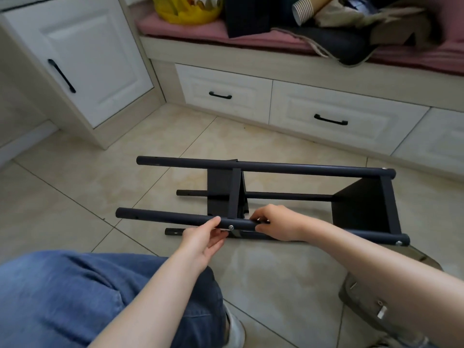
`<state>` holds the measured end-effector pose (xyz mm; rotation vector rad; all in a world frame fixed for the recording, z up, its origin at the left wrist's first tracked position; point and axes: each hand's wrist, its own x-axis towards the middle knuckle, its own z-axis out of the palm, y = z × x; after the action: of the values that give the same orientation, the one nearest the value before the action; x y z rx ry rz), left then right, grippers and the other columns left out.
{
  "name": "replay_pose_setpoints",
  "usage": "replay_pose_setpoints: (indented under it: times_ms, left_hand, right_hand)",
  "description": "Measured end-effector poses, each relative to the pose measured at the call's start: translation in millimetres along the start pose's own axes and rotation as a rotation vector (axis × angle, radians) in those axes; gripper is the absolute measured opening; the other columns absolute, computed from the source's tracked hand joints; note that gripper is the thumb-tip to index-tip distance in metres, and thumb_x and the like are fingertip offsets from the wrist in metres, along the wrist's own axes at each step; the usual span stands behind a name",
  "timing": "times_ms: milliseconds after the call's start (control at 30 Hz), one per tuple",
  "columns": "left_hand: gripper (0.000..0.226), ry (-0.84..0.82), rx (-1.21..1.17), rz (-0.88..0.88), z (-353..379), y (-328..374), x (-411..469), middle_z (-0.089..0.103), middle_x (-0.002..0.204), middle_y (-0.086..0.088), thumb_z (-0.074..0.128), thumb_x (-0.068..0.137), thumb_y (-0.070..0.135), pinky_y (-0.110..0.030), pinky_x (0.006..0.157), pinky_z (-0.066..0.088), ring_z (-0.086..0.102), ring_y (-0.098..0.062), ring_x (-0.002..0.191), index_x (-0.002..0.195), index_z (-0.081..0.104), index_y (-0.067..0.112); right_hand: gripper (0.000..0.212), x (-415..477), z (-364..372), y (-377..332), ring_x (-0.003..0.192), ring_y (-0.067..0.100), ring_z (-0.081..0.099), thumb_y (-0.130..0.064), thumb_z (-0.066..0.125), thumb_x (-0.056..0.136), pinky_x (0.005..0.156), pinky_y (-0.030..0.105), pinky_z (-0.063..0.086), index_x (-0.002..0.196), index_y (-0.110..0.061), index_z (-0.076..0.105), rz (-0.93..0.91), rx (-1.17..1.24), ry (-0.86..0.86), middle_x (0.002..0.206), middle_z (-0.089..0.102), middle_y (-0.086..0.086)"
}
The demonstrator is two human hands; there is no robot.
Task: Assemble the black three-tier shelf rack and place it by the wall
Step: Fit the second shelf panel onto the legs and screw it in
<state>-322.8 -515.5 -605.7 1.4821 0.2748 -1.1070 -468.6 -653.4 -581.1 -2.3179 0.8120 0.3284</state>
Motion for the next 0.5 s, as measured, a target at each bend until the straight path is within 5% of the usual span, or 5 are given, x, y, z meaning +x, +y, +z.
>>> replay_pose_setpoints:
  times_ms: [267,500]
  left_hand:
    - [0.038,-0.037,-0.294,-0.056,0.0,28.0,21.5,0.065,0.120,-0.023,0.057,0.095,-0.010,-0.045,0.093,0.049,0.064,-0.032,0.115,0.133,0.051,-0.006]
    - [0.048,-0.135,-0.273,-0.001,16.8,34.0,17.2,0.066,0.108,-0.025,0.055,0.098,-0.008,-0.048,0.095,0.046,0.064,-0.032,0.105,0.143,0.040,-0.007]
  right_hand:
    - [0.039,-4.3,-1.9,1.7,0.115,0.030,0.056,-0.012,0.044,0.100,0.093,0.038,0.048,0.137,-0.022,0.051,-0.011,-0.157,-0.032,0.128,0.062,0.008]
    - [0.039,-7.3,-18.3,12.7,0.115,0.027,0.055,-0.016,0.039,0.102,0.085,0.042,0.050,0.138,-0.030,0.045,-0.039,-0.291,0.067,0.128,0.058,0.001]
